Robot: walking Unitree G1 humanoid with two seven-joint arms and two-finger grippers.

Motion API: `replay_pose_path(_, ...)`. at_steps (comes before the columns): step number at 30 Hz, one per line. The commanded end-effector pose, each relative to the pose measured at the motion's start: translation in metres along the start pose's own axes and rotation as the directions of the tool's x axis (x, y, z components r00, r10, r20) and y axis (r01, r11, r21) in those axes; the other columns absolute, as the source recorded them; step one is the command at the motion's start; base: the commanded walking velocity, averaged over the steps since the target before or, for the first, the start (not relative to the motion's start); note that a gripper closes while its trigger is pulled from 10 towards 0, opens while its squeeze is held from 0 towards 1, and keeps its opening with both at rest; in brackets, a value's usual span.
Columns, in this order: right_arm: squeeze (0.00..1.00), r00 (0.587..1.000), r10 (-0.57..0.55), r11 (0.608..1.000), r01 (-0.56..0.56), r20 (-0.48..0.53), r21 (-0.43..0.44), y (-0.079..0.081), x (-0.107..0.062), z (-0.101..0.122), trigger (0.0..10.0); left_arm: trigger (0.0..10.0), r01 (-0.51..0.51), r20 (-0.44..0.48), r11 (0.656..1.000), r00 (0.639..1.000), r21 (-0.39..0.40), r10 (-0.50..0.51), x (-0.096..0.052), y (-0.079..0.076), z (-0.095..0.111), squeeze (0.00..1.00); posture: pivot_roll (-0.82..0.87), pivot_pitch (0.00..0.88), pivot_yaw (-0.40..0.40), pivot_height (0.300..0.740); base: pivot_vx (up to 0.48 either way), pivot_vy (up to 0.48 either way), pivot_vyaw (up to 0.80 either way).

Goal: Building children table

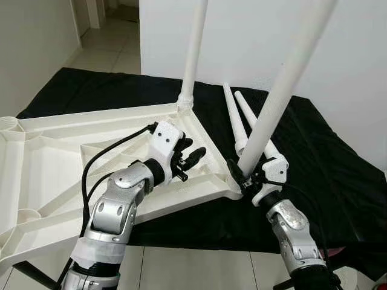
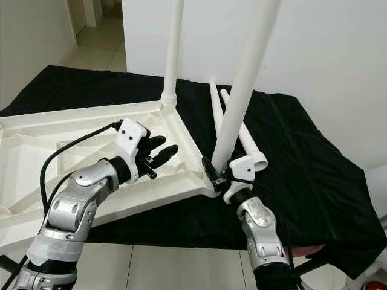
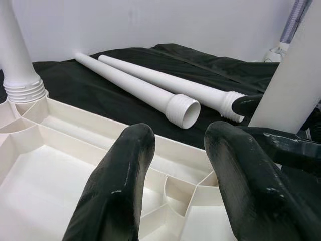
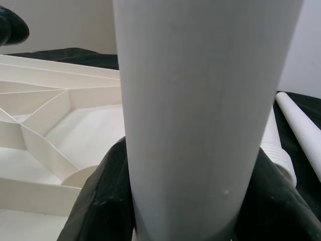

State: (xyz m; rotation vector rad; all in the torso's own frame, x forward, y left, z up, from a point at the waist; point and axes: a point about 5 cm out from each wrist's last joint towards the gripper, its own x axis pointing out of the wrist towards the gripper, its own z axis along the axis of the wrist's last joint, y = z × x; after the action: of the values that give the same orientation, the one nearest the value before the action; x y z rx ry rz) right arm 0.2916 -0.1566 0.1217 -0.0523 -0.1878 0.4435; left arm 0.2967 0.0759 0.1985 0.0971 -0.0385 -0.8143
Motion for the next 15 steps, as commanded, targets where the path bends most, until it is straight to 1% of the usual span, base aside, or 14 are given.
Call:
replay_pose_path(1,0.00,0.996,0.004,0.999,-0.001,-0.087,0.037,0.001,-0.011,-0.018,10.0,10.0,0.009,0.005,1.000,1.000,0.010,-0.009,0.003,-0.002,0.005,0.00,0.01,0.000,-0.091,0.740,0.000,0.000,0.00)
replay_pose_path(3,0.00,0.996,-0.003,0.999,0.006,-0.092,0.037,0.000,-0.012,-0.020,10.0,10.0,0.011,0.006,1.000,1.000,0.009,-0.011,0.003,-0.002,0.005,0.00,0.01,0.000,-0.088,0.740,0.000,0.000,0.00)
replay_pose_path(8,0.00,0.991,-0.032,0.995,0.043,-0.127,0.086,-0.002,-0.012,-0.025,10.0,10.0,0.010,0.004,1.000,1.000,0.009,-0.010,0.003,-0.002,0.005,0.00,0.01,0.000,-0.086,0.740,0.000,0.000,0.00)
replay_pose_path(10,0.00,0.991,-0.032,0.995,0.043,-0.127,0.086,-0.002,-0.012,-0.025,10.0,10.0,0.010,0.004,1.000,1.000,0.009,-0.010,0.003,-0.002,0.005,0.00,0.01,0.000,-0.086,0.740,0.000,0.000,0.00)
replay_pose_path(15,0.00,0.983,-0.016,0.989,0.042,-0.182,0.141,-0.002,-0.011,-0.031,10.0,10.0,0.001,0.003,1.000,1.000,0.009,-0.001,0.002,-0.003,0.006,0.00,0.02,0.000,-0.088,0.740,0.000,0.000,0.00)
